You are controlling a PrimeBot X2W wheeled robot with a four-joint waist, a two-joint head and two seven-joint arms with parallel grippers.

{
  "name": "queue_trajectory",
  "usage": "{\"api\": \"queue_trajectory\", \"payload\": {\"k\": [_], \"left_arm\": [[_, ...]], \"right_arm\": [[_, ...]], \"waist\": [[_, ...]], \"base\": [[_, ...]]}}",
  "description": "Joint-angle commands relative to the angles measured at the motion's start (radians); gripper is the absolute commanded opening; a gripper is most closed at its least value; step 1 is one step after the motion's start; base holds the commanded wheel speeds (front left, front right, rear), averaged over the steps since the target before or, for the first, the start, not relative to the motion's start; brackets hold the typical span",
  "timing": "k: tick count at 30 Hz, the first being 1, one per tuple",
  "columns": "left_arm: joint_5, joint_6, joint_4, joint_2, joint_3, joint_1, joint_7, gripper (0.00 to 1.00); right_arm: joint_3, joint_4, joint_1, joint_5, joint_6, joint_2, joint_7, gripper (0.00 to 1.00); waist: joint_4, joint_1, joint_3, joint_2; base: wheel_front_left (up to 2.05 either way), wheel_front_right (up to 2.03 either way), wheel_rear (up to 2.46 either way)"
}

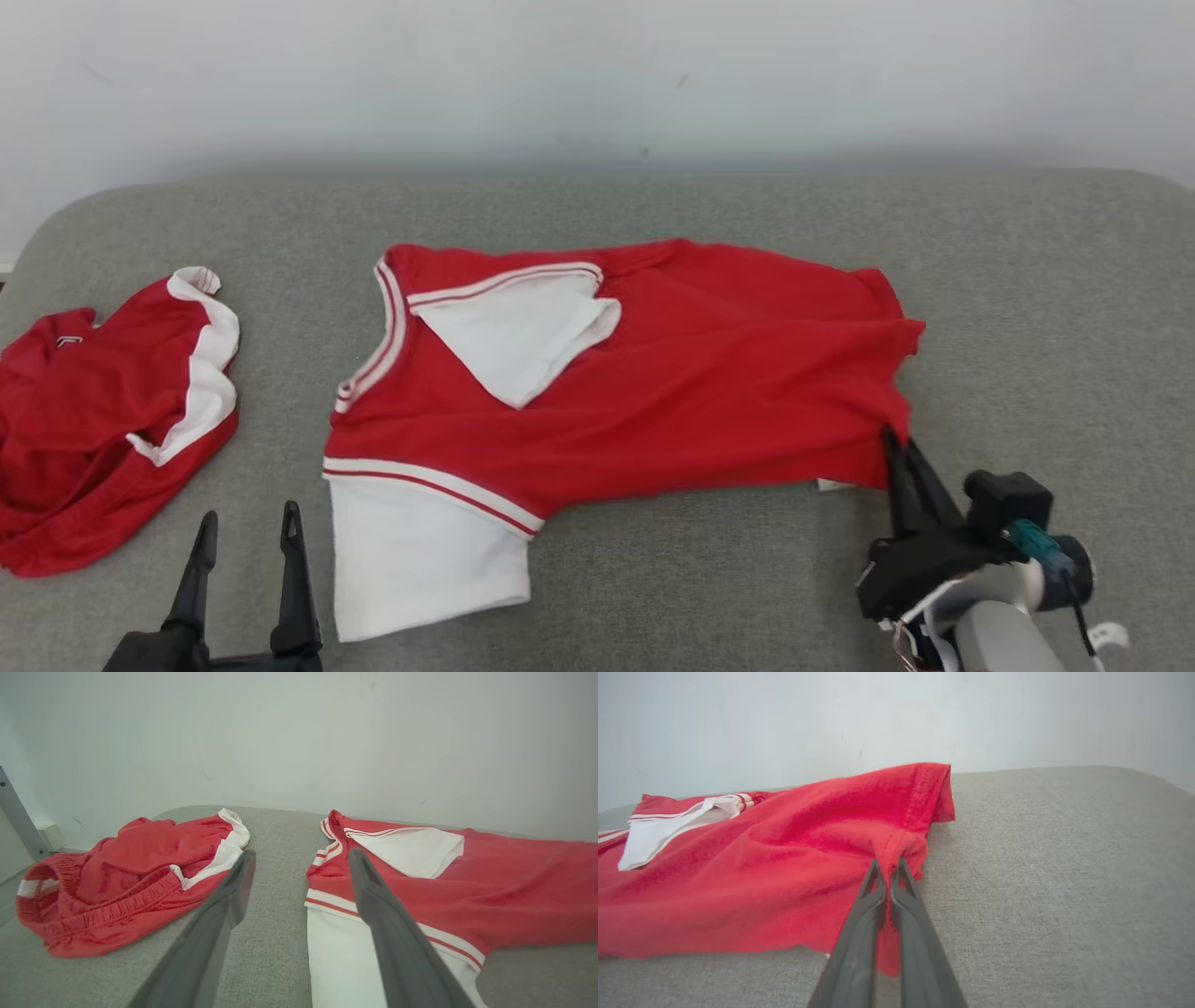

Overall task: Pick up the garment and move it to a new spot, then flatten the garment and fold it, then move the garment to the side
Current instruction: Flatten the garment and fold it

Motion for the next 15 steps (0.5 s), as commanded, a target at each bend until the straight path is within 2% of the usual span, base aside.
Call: {"api": "queue_trajectory", "payload": {"k": [1,7,14,15], "left_arm": [[-0.004,0.005,0.003,-0.001,-0.001,0.012,-0.003,1.00],[-0.019,0.010,0.006,-0.001,-0.001,0.029,-0.003,1.00],[-0.031,0.013,0.007,-0.002,-0.003,0.024,-0.003,1.00],[-0.030,0.012,0.009,-0.001,-0.004,0.022,-0.003,1.00]], "right_arm": [[-0.003,-0.020,0.022,0.010,-0.002,-0.006,-0.001,0.00],[-0.009,-0.168,0.160,0.057,-0.002,-0.040,-0.001,0.00],[-0.002,-0.228,0.267,0.152,-0.002,-0.072,0.060,0.00],[-0.003,-0.229,0.269,0.162,-0.002,-0.073,0.065,0.12]], "waist": [[-0.014,-0.0001,-0.012,-0.0001],[-0.053,-0.0001,-0.021,-0.0001],[-0.077,-0.0001,-0.005,-0.0001],[-0.079,-0.0001,-0.004,-0.0001]], "base": [[0.00,0.00,0.00],[0.00,0.00,0.00],[0.00,0.00,0.00],[0.00,0.00,0.00]]}}
